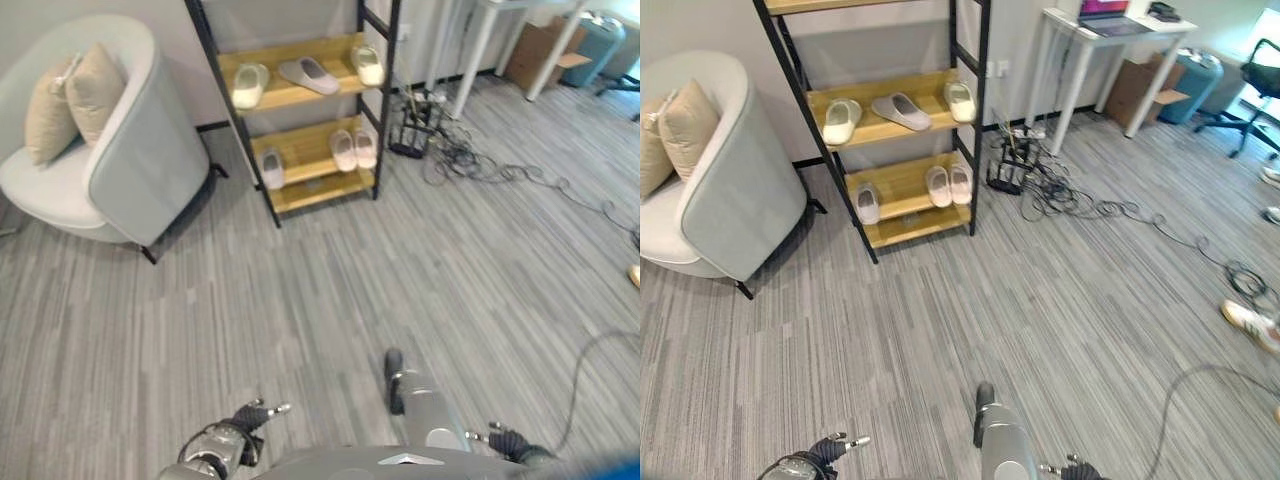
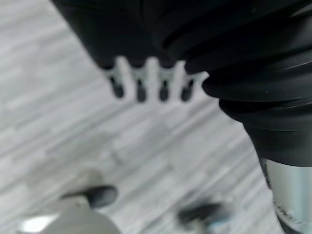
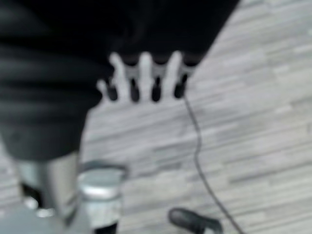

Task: Arrange the slippers neatly on the shoe rack.

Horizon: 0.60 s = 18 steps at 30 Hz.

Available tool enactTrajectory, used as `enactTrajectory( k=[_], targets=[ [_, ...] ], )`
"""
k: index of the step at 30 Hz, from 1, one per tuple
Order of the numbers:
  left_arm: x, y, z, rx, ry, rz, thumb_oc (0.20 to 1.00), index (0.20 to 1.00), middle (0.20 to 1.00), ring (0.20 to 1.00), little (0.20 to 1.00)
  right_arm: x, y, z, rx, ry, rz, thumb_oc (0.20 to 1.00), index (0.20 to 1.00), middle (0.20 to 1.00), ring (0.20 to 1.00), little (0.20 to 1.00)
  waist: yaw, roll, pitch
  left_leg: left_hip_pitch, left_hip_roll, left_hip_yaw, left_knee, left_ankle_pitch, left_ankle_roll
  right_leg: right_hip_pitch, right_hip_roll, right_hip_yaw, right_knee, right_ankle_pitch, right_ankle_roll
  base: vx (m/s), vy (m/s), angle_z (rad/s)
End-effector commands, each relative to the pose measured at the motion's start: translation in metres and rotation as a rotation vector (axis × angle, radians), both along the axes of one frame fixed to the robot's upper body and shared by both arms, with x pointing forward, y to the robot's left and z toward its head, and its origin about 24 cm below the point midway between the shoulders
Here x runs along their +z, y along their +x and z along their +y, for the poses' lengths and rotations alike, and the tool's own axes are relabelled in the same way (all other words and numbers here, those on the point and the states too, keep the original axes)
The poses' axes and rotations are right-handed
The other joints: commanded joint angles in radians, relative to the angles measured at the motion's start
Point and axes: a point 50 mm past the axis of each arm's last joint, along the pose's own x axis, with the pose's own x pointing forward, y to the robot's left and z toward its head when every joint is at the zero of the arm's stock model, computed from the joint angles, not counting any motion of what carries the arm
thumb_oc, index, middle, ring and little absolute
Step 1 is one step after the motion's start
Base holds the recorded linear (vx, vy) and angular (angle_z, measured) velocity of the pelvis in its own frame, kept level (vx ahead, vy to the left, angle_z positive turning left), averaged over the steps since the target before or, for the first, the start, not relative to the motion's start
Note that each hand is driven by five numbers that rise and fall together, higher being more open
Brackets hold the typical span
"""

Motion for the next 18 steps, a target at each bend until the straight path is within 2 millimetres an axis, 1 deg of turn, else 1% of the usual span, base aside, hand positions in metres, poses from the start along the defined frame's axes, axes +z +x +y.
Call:
enactTrajectory(
  k=[1, 2, 3, 4, 5, 6, 7, 8, 9, 10, 11, 12, 14, 15, 16, 17, 18],
  targets=[
    [-0.002, -0.027, 0.010, 0.006, 0.026, 0.037, 1.000, 1.000, 1.000, 1.000, 1.000, 0.004, 0.008, -0.008, 0.050, -0.025, -0.004, 1.000, 1.000, 1.000, 1.000, 1.000, 0.022, -0.022, -0.001, -0.090, 0.050, 0.003, 0.138, -0.018, 0.045, 0.140, -0.061, 0.057, 0.044, 0.124, 0.062, 0.49, -0.295, 1.42],
    [-0.003, -0.030, 0.011, 0.016, 0.023, 0.047, 1.000, 1.000, 1.000, 1.000, 1.000, 0.004, 0.008, -0.007, 0.071, -0.026, 0.004, 1.000, 1.000, 1.000, 1.000, 1.000, 0.028, -0.021, -0.012, -0.115, 0.058, 0.015, 0.213, 0.029, 0.027, 0.160, -0.044, 0.051, 0.058, 0.105, 0.044, 0.45, -0.279, 1.44],
    [-0.002, -0.029, 0.012, 0.024, 0.024, 0.043, 1.000, 1.000, 1.000, 1.000, 1.000, 0.004, 0.011, -0.008, 0.078, -0.031, -0.002, 1.000, 1.000, 1.000, 1.000, 1.000, 0.037, -0.022, -0.007, -0.174, 0.063, 0.027, 0.337, 0.087, 0.016, 0.186, -0.038, 0.047, 0.063, 0.086, 0.028, 0.36, -0.298, 1.24],
    [-0.001, -0.024, 0.013, 0.033, 0.021, 0.029, 1.000, 1.000, 1.000, 1.000, 1.000, 0.007, 0.018, -0.010, 0.086, -0.042, -0.025, 1.000, 1.000, 1.000, 1.000, 1.000, 0.048, -0.026, 0.013, -0.273, 0.072, 0.034, 0.528, 0.184, -0.001, 0.221, -0.031, 0.036, 0.071, 0.059, -0.002, 0.21, -0.308, 0.49],
    [0.001, -0.015, 0.014, 0.036, 0.026, -0.002, 1.000, 1.000, 1.000, 1.000, 1.000, 0.010, 0.028, -0.014, 0.079, -0.053, -0.056, 1.000, 1.000, 1.000, 1.000, 1.000, 0.059, -0.038, 0.032, -0.371, 0.082, 0.065, 0.675, 0.224, 0.008, 0.242, -0.032, 0.025, 0.077, 0.038, -0.024, 0.19, -0.372, 0.23],
    [0.004, -0.005, 0.017, 0.032, 0.041, -0.032, 1.000, 1.000, 1.000, 1.000, 1.000, 0.013, 0.033, -0.018, 0.070, -0.069, -0.073, 1.000, 1.000, 1.000, 1.000, 1.000, 0.065, -0.059, 0.045, -0.443, 0.091, 0.105, 0.753, 0.234, 0.014, 0.266, -0.041, 0.005, 0.071, 0.019, -0.045, 0.17, -0.335, 0.04],
    [0.006, 0.003, 0.018, 0.034, 0.046, -0.061, 1.000, 1.000, 1.000, 1.000, 1.000, 0.015, 0.037, -0.023, 0.062, -0.083, -0.081, 1.000, 1.000, 1.000, 1.000, 1.000, 0.076, -0.061, 0.054, -0.498, 0.107, 0.146, 0.757, 0.198, 0.030, 0.286, -0.038, -0.013, 0.075, -0.006, -0.056, 0.25, -0.283, 0.08],
    [0.007, 0.007, 0.017, 0.038, 0.045, -0.078, 1.000, 1.000, 1.000, 1.000, 1.000, 0.016, 0.037, -0.026, 0.058, -0.098, -0.083, 1.000, 1.000, 1.000, 1.000, 1.000, 0.088, -0.064, 0.055, -0.538, 0.098, 0.166, 0.742, 0.168, 0.035, 0.313, -0.040, -0.027, 0.067, -0.017, -0.058, 0.32, -0.167, 0.08],
    [0.007, 0.006, 0.015, 0.044, 0.042, -0.080, 1.000, 1.000, 1.000, 1.000, 1.000, 0.017, 0.036, -0.028, 0.057, -0.109, -0.082, 1.000, 1.000, 1.000, 1.000, 1.000, 0.100, -0.059, 0.050, -0.559, 0.072, 0.185, 0.670, 0.149, 0.037, 0.334, -0.033, -0.034, 0.056, -0.025, -0.055, 0.37, -0.087, 0.14],
    [0.005, 0.002, 0.014, 0.049, 0.036, -0.069, 1.000, 1.000, 1.000, 1.000, 1.000, 0.017, 0.036, -0.028, 0.063, -0.115, -0.077, 1.000, 1.000, 1.000, 1.000, 1.000, 0.111, -0.057, 0.038, -0.564, 0.048, 0.190, 0.583, 0.130, 0.043, 0.346, -0.029, -0.038, 0.042, -0.026, -0.048, 0.42, -0.024, 0.14],
    [0.003, -0.004, 0.012, 0.057, 0.037, -0.056, 1.000, 1.000, 1.000, 1.000, 1.000, 0.017, 0.037, -0.028, 0.079, -0.122, -0.083, 1.000, 1.000, 1.000, 1.000, 1.000, 0.134, -0.052, 0.039, -0.566, 0.025, 0.190, 0.435, 0.132, 0.043, 0.384, -0.014, -0.034, 0.020, -0.040, -0.041, 0.40, -0.001, 0.08],
    [0.003, -0.005, 0.011, 0.063, 0.031, -0.048, 1.000, 1.000, 1.000, 1.000, 1.000, 0.017, 0.040, -0.024, 0.103, -0.120, -0.088, 1.000, 1.000, 1.000, 1.000, 1.000, 0.150, -0.044, 0.025, -0.564, 0.031, 0.177, 0.298, 0.165, 0.037, 0.405, -0.003, -0.038, 0.002, -0.047, -0.036, 0.28, 0.003, -0.03],
    [0.002, -0.006, 0.011, 0.063, 0.031, -0.048, 1.000, 1.000, 1.000, 1.000, 1.000, 0.017, 0.040, -0.024, 0.103, -0.119, -0.088, 1.000, 1.000, 1.000, 1.000, 1.000, 0.151, -0.048, 0.031, -0.549, 0.028, 0.179, 0.283, 0.170, 0.038, 0.415, -0.007, -0.036, -0.001, -0.047, -0.036, 0.18, -0.010, -0.46],
    [0.001, -0.009, 0.011, 0.072, 0.034, -0.033, 1.000, 1.000, 1.000, 1.000, 1.000, 0.016, 0.043, -0.020, 0.136, -0.122, -0.091, 1.000, 1.000, 1.000, 1.000, 1.000, 0.178, -0.039, 0.026, -0.561, 0.049, 0.184, 0.118, 0.277, 0.017, 0.480, 0.018, -0.042, -0.035, -0.070, -0.037, 0.60, 0.033, -0.77],
    [-0.003, -0.028, 0.012, 0.109, 0.033, 0.026, 1.000, 1.000, 1.000, 1.000, 1.000, 0.013, 0.044, -0.010, 0.203, -0.120, -0.078, 1.000, 1.000, 1.000, 1.000, 1.000, 0.192, -0.051, -0.015, -0.507, 0.042, 0.154, 0.056, 0.277, 0.039, 0.513, 0.030, -0.044, -0.010, -0.112, -0.027, 0.82, 0.087, -0.63],
    [-0.003, -0.033, 0.017, 0.131, 0.047, 0.048, 1.000, 1.000, 1.000, 1.000, 1.000, 0.010, 0.045, 0.002, 0.251, -0.100, -0.069, 1.000, 1.000, 1.000, 1.000, 1.000, 0.198, -0.074, -0.039, -0.488, 0.028, 0.152, 0.072, 0.258, 0.053, 0.514, 0.016, -0.045, 0.038, -0.128, -0.006, 0.66, 0.141, -0.47],
    [-0.002, -0.033, 0.020, 0.145, 0.055, 0.048, 1.000, 1.000, 1.000, 1.000, 1.000, 0.009, 0.048, 0.008, 0.281, -0.088, -0.074, 1.000, 1.000, 1.000, 1.000, 1.000, 0.198, -0.077, -0.040, -0.475, 0.027, 0.153, 0.082, 0.245, 0.063, 0.491, 0.007, -0.050, 0.120, -0.122, 0.009, 0.33, 0.137, -0.23]
  ],
)
